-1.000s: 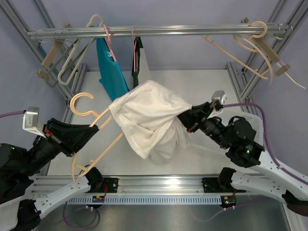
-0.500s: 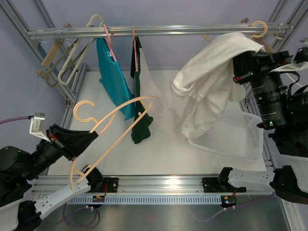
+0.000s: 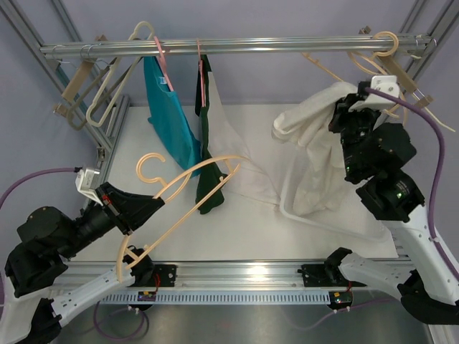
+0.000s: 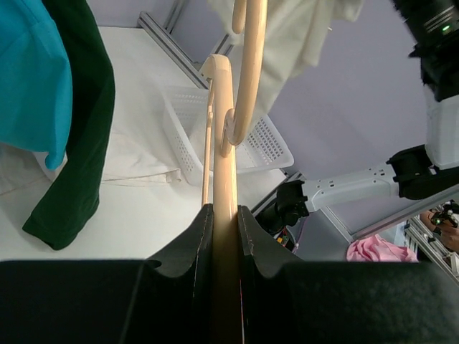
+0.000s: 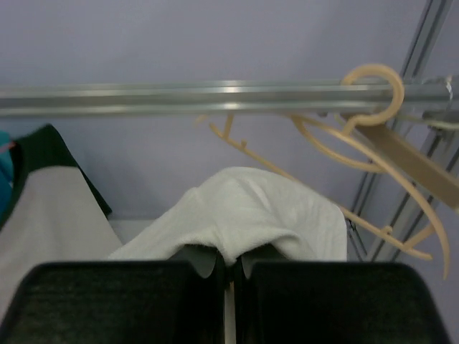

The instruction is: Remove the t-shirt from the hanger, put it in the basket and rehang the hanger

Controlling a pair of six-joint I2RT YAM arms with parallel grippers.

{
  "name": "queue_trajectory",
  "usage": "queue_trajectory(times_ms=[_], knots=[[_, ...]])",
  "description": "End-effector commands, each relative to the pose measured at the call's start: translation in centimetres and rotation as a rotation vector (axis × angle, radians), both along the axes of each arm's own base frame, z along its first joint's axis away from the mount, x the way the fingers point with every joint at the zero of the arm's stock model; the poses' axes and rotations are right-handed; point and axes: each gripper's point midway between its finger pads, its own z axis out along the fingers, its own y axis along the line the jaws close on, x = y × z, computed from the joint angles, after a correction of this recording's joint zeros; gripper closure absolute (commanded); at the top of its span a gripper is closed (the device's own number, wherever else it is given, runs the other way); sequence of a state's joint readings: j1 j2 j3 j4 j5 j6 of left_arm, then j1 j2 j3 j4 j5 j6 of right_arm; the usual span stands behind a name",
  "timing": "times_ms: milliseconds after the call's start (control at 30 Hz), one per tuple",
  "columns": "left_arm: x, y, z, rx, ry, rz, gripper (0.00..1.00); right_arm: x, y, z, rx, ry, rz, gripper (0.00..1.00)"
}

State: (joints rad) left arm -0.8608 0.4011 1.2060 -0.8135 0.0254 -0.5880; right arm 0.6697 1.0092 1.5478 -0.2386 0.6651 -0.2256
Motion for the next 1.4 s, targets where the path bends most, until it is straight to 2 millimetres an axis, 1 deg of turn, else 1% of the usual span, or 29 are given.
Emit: queue_trajectory(times_ms=[0, 33, 100, 133, 200, 233, 300, 333, 433, 567, 600, 633, 700, 733, 767, 800, 867, 900, 933, 967, 1000, 1067, 1100, 1133, 1167, 1200, 1267, 1300, 1367], knots=[[0.1, -1.4, 1.9, -0.051, -0.04, -0.047, 1.0, -2.1, -3.0, -0.9, 0.131, -0.047, -0.06, 1.0], [0.1, -1.5, 1.9, -0.051, -0.04, -0.051, 1.0, -1.4, -3.0, -3.8, 0.116, 0.001, -0.088, 1.0], [0.3, -2.0, 2.0, -0.049, -0.038, -0.062, 1.0, -1.4, -4.5, -6.4, 0.15, 0.023, -0.178, 1.0], [0.3, -2.1, 2.2, -0.05, -0.039, -0.063, 1.0, -1.2, -5.0, -9.6, 0.157, 0.062, -0.212, 1.0], [0.6, -2.5, 2.5, -0.047, -0.041, -0.069, 1.0, -1.9, -7.1, -12.7, 0.202, 0.086, -0.306, 1.0], [0.6, -2.7, 2.5, -0.045, -0.041, -0.073, 1.0, -1.6, -7.3, -16.4, 0.244, 0.125, -0.34, 1.0], [0.8, -2.9, 3.1, -0.042, -0.047, -0.075, 1.0, -3.2, -9.7, -18.7, 0.313, 0.105, -0.436, 1.0], [1.1, -3.3, 3.1, -0.032, -0.04, -0.079, 1.0, -3.2, -9.9, -21.3, 0.34, 0.127, -0.456, 1.0], [1.9, -4.1, 3.7, -0.011, -0.041, -0.077, 1.0, -4.5, -11.1, -24.7, 0.405, 0.159, -0.51, 1.0], [3.7, -5.4, 4.7, -0.003, -0.05, -0.051, 1.0, -4.3, -10.7, -29.3, 0.391, 0.262, -0.534, 0.99], [4.2, -5.7, 4.9, -0.002, -0.051, -0.037, 1.0, -4.2, -10.4, -30.7, 0.383, 0.299, -0.542, 0.97], [4.4, -5.6, 6.0, -0.014, -0.065, -0.027, 1.0, -4.1, -10.2, -31.6, 0.442, 0.3, -0.548, 0.94], [5.8, -6.5, 6.1, 0.017, -0.061, -0.002, 1.0, -4.2, -10.0, -34.0, 0.481, 0.335, -0.559, 0.87], [6.3, -6.7, 6.2, 0.027, -0.063, 0.012, 1.0, -4.3, -10.0, -34.8, 0.489, 0.341, -0.563, 0.84], [7.5, -6.9, 6.5, 0.044, -0.066, 0.052, 1.0, -4.4, -10.1, -35.3, 0.5, 0.333, -0.573, 0.74], [8.0, -7.1, 6.6, 0.051, -0.067, 0.066, 1.0, -4.7, -10.3, -36.3, 0.509, 0.334, -0.579, 0.73], [9.1, -7.3, 7.2, 0.065, -0.077, 0.101, 1.0, -4.8, -10.3, -36.2, 0.524, 0.328, -0.57, 0.69], [10.0, -8.0, 6.7, 0.091, -0.065, 0.112, 1.0, -4.9, -10.4, -36.0, 0.521, 0.323, -0.562, 0.63], [10.5, -8.2, 6.9, 0.096, -0.067, 0.124, 1.0, -4.8, -10.2, -35.7, 0.521, 0.323, -0.548, 0.56], [11.2, -8.4, 6.9, 0.11, -0.073, 0.145, 1.0, -4.8, -9.8, -35.6, 0.514, 0.343, -0.521, 0.47], [12.0, -9.0, 7.2, 0.121, -0.073, 0.157, 1.0, -4.8, -9.6, -34.2, 0.52, 0.334, -0.496, 0.31], [13.0, -9.4, 7.5, 0.13, -0.078, 0.184, 1.0, -5.1, -9.2, -33.2, 0.498, 0.363, -0.455, 0.1], [13.3, -9.5, 8.3, 0.121, -0.086, 0.191, 1.0, -5.3, -9.1, -30.9, 0.499, 0.349, -0.422, 0.01], [14.1, -10.2, 7.9, 0.142, -0.079, 0.197, 1.0, -5.6, -9.0, -29.8, 0.504, 0.347, -0.402, 0.01], [14.6, -10.3, 8.1, 0.147, -0.081, 0.21, 1.0, -6.2, -8.8, -29.5, 0.485, 0.382, -0.378, 0.01], [15.0, -10.6, 8.1, 0.155, -0.082, 0.218, 1.0, -6.9, -9.0, -27.0, 0.506, 0.347, -0.338, 0.01], [16.0, -11.1, 8.6, 0.16, -0.086, 0.242, 1.0, -7.9, -8.5, -25.5, 0.513, 0.351, -0.257, 0.01], [16.3, -11.3, 8.6, 0.164, -0.085, 0.246, 1.0, -8.8, -8.7, -23.6, 0.535, 0.311, -0.217, 0.01], [17.1, -11.8, 9.0, 0.172, -0.091, 0.261, 1.0, -10.3, -8.8, -21.8, 0.576, 0.286, -0.16, 0.01]])
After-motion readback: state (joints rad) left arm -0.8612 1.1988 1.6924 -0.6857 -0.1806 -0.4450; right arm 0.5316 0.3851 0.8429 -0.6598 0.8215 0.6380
